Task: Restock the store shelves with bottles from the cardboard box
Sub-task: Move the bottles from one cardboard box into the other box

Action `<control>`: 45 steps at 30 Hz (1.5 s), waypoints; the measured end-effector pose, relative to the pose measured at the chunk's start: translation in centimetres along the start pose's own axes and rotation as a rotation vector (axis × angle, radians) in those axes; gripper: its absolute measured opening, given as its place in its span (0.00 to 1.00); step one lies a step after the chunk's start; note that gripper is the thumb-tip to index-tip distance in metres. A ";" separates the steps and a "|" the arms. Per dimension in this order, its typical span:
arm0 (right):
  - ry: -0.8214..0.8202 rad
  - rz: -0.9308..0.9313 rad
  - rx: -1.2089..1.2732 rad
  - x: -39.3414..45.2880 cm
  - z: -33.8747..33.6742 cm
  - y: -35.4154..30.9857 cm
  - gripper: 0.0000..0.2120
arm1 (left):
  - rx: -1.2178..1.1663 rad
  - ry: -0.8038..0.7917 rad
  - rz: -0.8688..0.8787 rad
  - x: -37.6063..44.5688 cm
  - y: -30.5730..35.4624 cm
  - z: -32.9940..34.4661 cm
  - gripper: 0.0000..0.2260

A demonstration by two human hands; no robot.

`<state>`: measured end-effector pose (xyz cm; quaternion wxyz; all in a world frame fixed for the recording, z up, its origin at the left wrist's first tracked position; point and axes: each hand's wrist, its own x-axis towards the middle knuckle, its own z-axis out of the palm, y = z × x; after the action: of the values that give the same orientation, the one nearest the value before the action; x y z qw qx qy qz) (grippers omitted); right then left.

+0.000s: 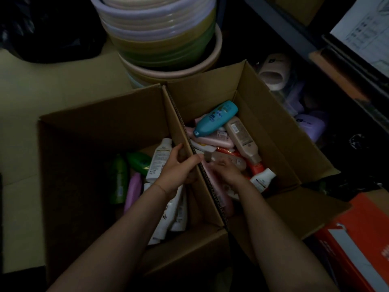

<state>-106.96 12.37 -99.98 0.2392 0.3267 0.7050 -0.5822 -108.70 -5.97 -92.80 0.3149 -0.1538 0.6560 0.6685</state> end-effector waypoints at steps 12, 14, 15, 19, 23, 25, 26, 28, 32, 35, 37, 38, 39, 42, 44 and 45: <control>-0.130 0.122 -0.413 -2.1 1.5 -0.2 0.42 | -0.015 -0.036 -0.001 -0.6 -0.1 -0.3 0.48; -0.126 0.140 -0.402 -2.4 1.8 0.3 0.53 | -0.012 -0.034 0.002 -0.5 -0.2 -0.4 0.48; -0.106 0.160 -0.315 -3.0 1.8 0.4 0.56 | -0.017 -0.035 0.005 -0.3 -0.4 -0.4 0.47; 0.069 0.106 0.034 -4.6 0.8 -0.6 0.47 | -0.038 -0.050 0.008 0.1 -0.6 -0.4 0.41; 0.149 -0.054 0.142 -5.4 -1.3 -4.7 0.45 | -0.004 -0.025 0.014 -0.2 -0.1 -0.1 0.47; 0.133 -0.170 0.196 -6.6 -1.9 -8.2 0.34 | 0.031 0.039 0.087 -0.3 0.5 -0.4 0.48; 0.122 -0.239 0.206 -6.9 -2.0 -9.9 0.29 | 0.013 0.068 0.136 -0.6 1.1 -0.6 0.45; 0.077 -0.372 0.210 -8.0 -1.3 -12.5 0.21 | -0.076 0.078 0.210 -1.5 2.9 -1.0 0.33; -0.122 -0.480 0.043 -10.4 1.7 -15.1 0.10 | -0.218 -0.045 0.256 -2.5 5.5 -2.5 0.25; -0.140 -0.501 -0.074 -10.9 2.4 -15.5 0.11 | -0.310 0.082 0.168 -1.9 4.6 -4.4 0.24; -0.058 -0.466 0.028 -9.6 1.9 -15.1 0.13 | -0.196 0.249 0.105 -1.0 3.0 -5.8 0.23; -0.016 -0.435 0.068 -8.7 1.5 -14.8 0.14 | -0.125 0.294 0.076 -0.6 1.9 -6.3 0.24; 0.001 -0.402 0.108 -7.7 1.1 -14.2 0.14 | -0.083 0.305 0.041 -0.3 1.1 -6.7 0.27; 0.002 -0.207 0.290 -4.7 0.2 -11.6 0.10 | -0.010 0.250 -0.031 0.3 -0.4 -6.2 0.33; 0.037 -0.097 0.293 -2.7 -0.3 -9.5 0.08 | 0.041 0.190 -0.004 0.1 0.0 -4.3 0.33; 0.085 -0.053 0.248 -1.5 -0.4 -8.2 0.07 | 0.041 0.151 0.025 -0.1 0.4 -3.0 0.30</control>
<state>-112.00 11.63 -93.40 0.1512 0.3595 0.6455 -0.6567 -109.51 -8.84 -92.73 0.2592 -0.1894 0.6932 0.6453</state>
